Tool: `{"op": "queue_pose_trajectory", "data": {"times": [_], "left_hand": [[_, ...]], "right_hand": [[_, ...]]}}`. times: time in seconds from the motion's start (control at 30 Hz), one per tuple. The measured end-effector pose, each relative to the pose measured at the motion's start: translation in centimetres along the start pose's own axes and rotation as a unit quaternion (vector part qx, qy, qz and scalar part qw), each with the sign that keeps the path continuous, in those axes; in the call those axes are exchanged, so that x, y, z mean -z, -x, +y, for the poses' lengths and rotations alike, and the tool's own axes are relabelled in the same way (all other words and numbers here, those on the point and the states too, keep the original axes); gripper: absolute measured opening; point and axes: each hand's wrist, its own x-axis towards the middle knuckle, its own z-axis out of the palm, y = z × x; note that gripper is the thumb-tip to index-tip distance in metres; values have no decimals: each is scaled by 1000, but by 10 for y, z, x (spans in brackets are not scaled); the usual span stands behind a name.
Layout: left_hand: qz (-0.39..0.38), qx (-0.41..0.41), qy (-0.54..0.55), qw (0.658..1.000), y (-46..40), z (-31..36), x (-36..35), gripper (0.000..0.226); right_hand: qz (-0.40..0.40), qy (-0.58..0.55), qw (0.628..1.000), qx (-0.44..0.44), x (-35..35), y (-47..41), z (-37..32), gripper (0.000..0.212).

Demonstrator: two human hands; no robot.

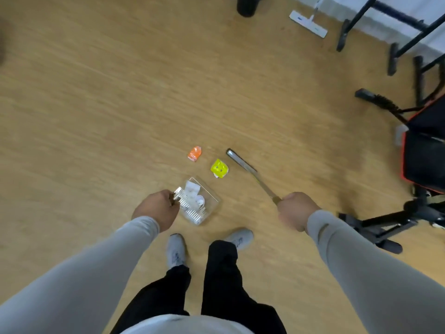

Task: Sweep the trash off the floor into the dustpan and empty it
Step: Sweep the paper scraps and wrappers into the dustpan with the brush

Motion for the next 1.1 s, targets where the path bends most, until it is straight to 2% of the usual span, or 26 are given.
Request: {"op": "queue_pose_trajectory", "data": {"times": [0.27,0.33,0.5,0.6,0.7,0.77,0.87,1.1], "left_hand": [[2,25,-1,1000,-44,20,-12,28],[6,26,-6,1000,-52,24,-11,28],[3,30,-4,1000,-57,23,-9,26],[-4,22,-1,1000,-57,20,-9,26],[-6,11,1,1000,-60,21,-7,26],[-2,7,0,1000,-63,22,-5,28],[3,11,2,1000,-65,20,-1,28],[-21,6,18,1000,-48,8,7,27]], "right_hand": [[-25,47,998,15,-4,-60,-64,16],[-32,64,997,18,-13,-67,-72,22],[-65,135,989,12,-30,-79,-72,38],[-80,192,978,18,-29,-71,-69,34],[-117,203,972,15,4,-56,-69,30],[-116,158,981,3,38,-42,-70,25],[-98,26,994,-33,72,-16,-62,15],[-40,-58,997,-35,33,15,-52,11]]}}
